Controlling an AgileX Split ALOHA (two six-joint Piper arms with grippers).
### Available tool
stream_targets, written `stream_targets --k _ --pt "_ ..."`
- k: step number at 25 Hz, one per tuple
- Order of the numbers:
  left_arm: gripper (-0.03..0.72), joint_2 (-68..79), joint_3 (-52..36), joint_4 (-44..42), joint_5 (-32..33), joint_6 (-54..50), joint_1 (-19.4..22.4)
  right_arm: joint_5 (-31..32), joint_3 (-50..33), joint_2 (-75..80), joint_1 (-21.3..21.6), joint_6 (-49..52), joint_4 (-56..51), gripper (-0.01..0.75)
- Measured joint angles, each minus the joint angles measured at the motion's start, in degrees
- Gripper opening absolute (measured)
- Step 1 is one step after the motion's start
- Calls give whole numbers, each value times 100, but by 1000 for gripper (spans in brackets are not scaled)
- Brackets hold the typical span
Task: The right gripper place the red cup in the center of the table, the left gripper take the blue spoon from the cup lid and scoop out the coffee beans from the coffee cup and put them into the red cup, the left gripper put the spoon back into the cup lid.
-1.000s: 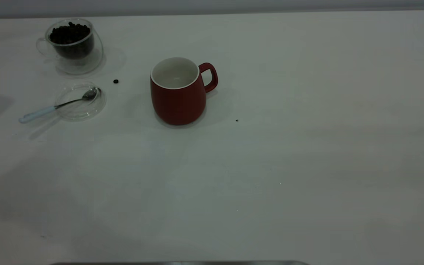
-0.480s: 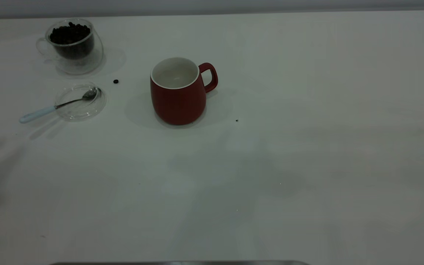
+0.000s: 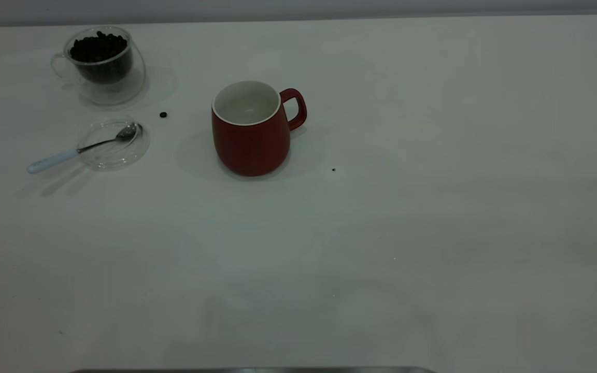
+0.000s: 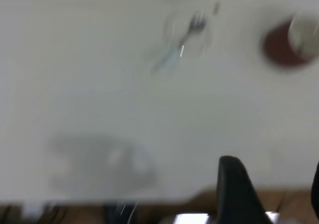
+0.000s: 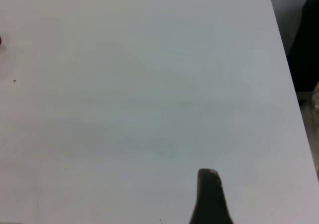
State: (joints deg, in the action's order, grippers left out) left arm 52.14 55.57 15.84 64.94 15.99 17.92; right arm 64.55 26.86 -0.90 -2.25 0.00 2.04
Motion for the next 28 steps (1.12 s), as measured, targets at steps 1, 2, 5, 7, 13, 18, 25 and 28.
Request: stream_targets --k 1,2,5,7,13,18,25,28 --pt "419 0 -73 -174 115 -53 -182 0 0 0 0 0 0 574" --pt "419 0 -173 -291 163 -76 -341 0 0 0 0 0 0 574" --pt "419 -152 -632 -393 171 -105 -621 0 0 0 0 0 0 574" --pt "419 -429 -1073 -450 171 -124 -663 0 0 0 0 0 0 574" --pt "419 -1664 -2487 -560 59 -206 -668 0 0 0 0 0 0 574" --pt "419 -2340 -2762 -553 -49 -498 -695 0 0 0 0 0 0 574" --pt "419 -2374 -2766 -590 -89 -565 -1827 0 0 0 0 0 0 574" --pt "414 -2495 -2766 -739 -102 -778 -2172 0 0 0 0 0 0 574"
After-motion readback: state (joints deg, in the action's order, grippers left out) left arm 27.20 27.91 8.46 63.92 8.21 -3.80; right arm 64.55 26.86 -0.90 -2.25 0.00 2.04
